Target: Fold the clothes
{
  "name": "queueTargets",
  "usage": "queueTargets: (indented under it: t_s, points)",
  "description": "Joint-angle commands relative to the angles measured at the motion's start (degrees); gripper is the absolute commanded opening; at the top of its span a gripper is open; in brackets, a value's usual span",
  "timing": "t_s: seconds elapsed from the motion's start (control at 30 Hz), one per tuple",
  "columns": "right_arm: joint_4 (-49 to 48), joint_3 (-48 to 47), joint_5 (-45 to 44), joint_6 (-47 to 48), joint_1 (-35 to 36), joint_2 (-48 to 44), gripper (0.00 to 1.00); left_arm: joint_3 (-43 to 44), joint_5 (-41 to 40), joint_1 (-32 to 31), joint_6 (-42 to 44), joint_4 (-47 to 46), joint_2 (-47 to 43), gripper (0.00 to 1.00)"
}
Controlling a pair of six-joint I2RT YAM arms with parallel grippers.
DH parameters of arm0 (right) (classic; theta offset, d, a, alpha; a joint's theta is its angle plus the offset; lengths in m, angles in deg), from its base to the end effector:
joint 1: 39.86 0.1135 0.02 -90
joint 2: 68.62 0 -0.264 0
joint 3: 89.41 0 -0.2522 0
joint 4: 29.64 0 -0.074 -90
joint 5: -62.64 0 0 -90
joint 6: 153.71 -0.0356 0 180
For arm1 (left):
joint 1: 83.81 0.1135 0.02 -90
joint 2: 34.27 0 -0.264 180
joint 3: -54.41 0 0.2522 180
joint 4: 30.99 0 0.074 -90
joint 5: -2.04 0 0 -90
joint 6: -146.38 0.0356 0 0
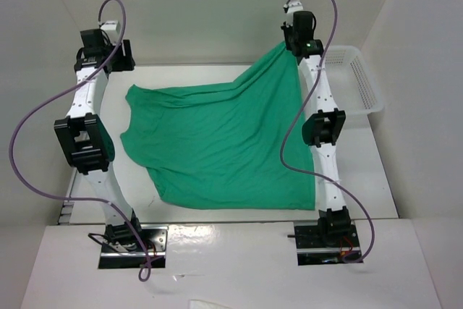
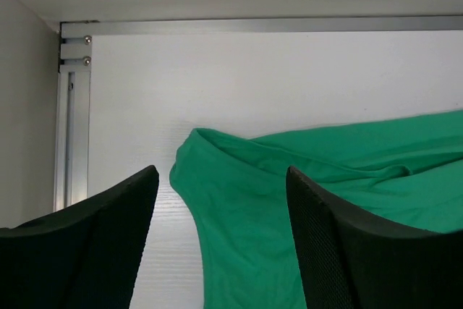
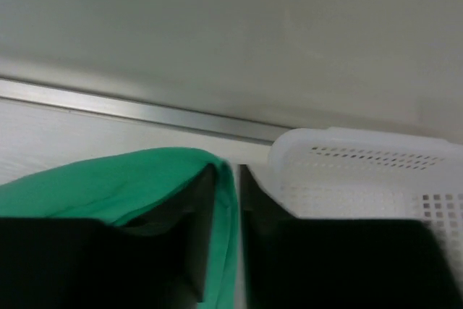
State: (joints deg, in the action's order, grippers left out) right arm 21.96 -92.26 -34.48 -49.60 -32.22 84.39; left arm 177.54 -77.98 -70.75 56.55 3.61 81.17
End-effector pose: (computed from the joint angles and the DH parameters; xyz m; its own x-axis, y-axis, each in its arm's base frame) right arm 0.5710 0.0721 0.3183 -0.3520 -0.2913 -0.8895 -0.1069 0.9566 -0.2710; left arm 0.4696 0.1026 0.3363 -0.4411 -0.0993 -0.8919 -0.0707 0.9946 -0.0758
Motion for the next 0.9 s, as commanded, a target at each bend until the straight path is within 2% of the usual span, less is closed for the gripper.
queueTargets:
  t_s: [0.0, 0.03, 0.07, 0.13, 0.27, 0.33, 0.5, 0.63, 0.7, 0.87]
  points:
    - [4.25, -7.91, -4.66, -0.13, 1.94, 1.41, 0.35, 3.84, -0.57, 0.12, 0.28, 0.78, 0.84, 0.79]
    - [4.95, -7.92, -4.66, -0.13, 1.94, 1.41, 0.51, 4.54, -1.18, 0.12, 0.28, 0.78, 0.84, 0.85]
    - [5.74, -9.83, -3.97, -1.87, 1.94, 1.41, 0.56, 4.54, -1.19, 0.12, -0.25, 1.30, 0.84, 0.87]
    - [8.29, -9.85, -1.70, -2.68, 2.47, -1.12, 0.63, 3.59, -2.23, 0.12, -0.25, 1.83, -1.08, 0.89]
    - [12.95, -9.85, 3.59, -6.98, 1.95, -7.80, 0.68, -3.17, -5.66, 0.12, 2.02, 2.89, -7.40, 0.91]
    - [15.92, -9.07, 6.22, -6.99, 1.94, -10.87, 0.70, -7.04, -6.72, 0.12, 3.69, 3.76, -12.31, 0.91]
    - [25.42, -5.46, 15.62, -7.00, 3.17, -20.37, 0.72, -22.94, -10.15, 1.17, 10.63, 7.54, -21.99, 0.91]
    - [32.98, -0.10, 25.03, -4.89, 3.70, -23.46, 0.72, -35.86, -13.49, 1.71, 15.64, 8.16, -29.81, 0.85]
    - [35.54, 3.23, 27.75, -3.40, 3.70, -25.03, 0.69, -42.52, -14.45, 2.23, 17.23, 8.16, -32.54, 0.82]
    - [36.60, 13.42, 29.87, -1.89, 3.70, -29.69, 0.67, -50.38, -13.14, 4.16, 19.96, 8.16, -36.15, 0.74]
